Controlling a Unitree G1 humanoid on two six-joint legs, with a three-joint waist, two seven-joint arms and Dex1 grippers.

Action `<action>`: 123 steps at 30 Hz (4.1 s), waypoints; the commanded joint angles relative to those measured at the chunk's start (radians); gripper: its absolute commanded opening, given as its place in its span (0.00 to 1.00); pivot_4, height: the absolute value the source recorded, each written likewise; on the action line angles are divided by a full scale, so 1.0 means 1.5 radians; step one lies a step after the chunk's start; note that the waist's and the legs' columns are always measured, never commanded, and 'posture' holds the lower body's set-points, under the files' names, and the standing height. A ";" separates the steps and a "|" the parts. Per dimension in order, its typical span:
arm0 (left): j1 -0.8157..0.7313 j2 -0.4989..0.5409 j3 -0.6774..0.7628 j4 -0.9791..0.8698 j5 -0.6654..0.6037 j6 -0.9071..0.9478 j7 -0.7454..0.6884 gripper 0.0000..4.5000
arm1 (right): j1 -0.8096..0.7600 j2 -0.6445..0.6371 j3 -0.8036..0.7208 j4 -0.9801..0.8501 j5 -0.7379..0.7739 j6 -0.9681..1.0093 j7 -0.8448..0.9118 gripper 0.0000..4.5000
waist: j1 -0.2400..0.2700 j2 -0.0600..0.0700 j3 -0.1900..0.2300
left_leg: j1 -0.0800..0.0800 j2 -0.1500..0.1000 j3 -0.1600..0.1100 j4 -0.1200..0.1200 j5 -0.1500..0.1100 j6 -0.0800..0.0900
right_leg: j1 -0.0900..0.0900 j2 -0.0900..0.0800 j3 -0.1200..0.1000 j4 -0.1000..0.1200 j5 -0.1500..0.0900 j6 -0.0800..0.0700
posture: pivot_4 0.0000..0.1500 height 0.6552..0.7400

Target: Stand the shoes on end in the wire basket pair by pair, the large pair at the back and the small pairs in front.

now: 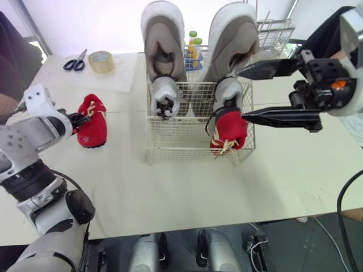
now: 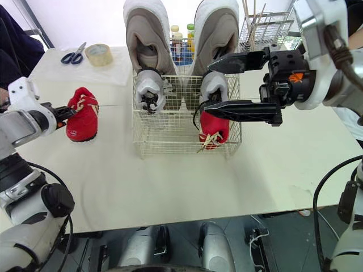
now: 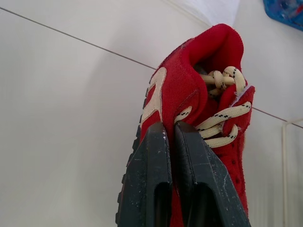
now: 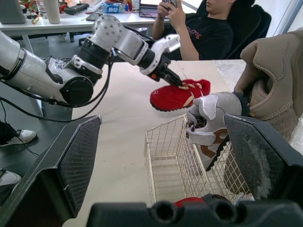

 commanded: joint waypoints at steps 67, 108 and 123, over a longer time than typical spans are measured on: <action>-0.047 -0.146 -0.192 -0.084 -0.068 -0.750 -0.106 0.01 | 0.006 -0.010 -0.012 0.009 -0.038 -0.054 -0.019 1.00 | 0.011 -0.001 0.000 | 0.003 0.000 0.001 0.000 -0.001 0.001 | 0.004 -0.001 -0.001 -0.003 0.002 0.000 | 1.00 1.00; 0.307 -0.245 -0.507 -0.192 0.122 -1.147 -0.236 0.01 | -0.063 0.019 0.051 0.065 -0.127 -0.049 0.021 1.00 | 0.014 0.000 0.000 | 0.005 0.000 0.000 0.000 -0.002 0.004 | 0.007 -0.001 0.000 -0.004 0.002 -0.001 | 1.00 1.00; 0.349 -0.295 -0.571 -0.047 0.219 -1.358 -0.246 0.01 | -0.091 -0.013 0.046 0.062 -0.117 0.002 0.028 1.00 | 0.014 0.002 -0.001 | 0.005 0.000 0.001 0.000 -0.005 0.008 | 0.006 -0.003 -0.001 -0.004 0.002 -0.001 | 1.00 1.00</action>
